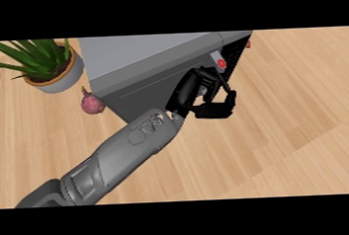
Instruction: Pick up the milk, place it into the microwave and close the microwave
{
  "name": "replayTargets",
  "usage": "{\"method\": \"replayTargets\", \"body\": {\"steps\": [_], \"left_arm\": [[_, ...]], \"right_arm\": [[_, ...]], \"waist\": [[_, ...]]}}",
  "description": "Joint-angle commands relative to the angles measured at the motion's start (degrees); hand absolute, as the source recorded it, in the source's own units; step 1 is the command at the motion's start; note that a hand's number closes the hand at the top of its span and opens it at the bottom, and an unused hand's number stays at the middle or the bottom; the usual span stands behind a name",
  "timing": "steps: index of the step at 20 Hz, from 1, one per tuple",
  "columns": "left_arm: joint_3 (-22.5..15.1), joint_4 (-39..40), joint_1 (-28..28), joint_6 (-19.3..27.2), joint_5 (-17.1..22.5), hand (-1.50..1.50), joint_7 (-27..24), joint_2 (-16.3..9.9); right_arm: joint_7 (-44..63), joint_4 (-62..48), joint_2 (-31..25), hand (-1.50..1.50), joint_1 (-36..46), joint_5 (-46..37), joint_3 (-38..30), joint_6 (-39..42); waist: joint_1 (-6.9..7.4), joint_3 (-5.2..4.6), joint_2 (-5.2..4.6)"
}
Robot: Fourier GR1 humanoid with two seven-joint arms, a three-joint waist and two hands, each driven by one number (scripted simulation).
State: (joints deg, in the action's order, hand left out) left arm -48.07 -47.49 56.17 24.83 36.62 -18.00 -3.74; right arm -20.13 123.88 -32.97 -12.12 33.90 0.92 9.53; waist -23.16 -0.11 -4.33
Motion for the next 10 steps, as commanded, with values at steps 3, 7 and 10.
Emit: {"method": "replayTargets", "body": {"steps": [3, 7, 10], "left_arm": [[0.18, 1.62, 5.64, 1.08, 1.23, 1.5, 0.11, 3.55], [-0.45, 1.2, 5.06, 2.34, 1.99, 1.5, -0.52, 3.52], [-0.53, 1.41, 4.49, 3.61, 2.42, 1.5, -1.18, 3.51]], "right_arm": [[1.31, 0.21, -1.91, -1.5, 1.31, 1.2, -2.28, 0.23], [2.18, -0.27, -3.1, -1.5, 1.8, 1.77, -3.38, 0.52], [2.81, -0.08, -4.43, -1.5, 2.17, 2.34, -4.87, 0.87]], "waist": [[-2.02, 0.15, -0.5], [-2.76, 0.18, -0.86], [-3.08, 0.14, -0.68]]}}
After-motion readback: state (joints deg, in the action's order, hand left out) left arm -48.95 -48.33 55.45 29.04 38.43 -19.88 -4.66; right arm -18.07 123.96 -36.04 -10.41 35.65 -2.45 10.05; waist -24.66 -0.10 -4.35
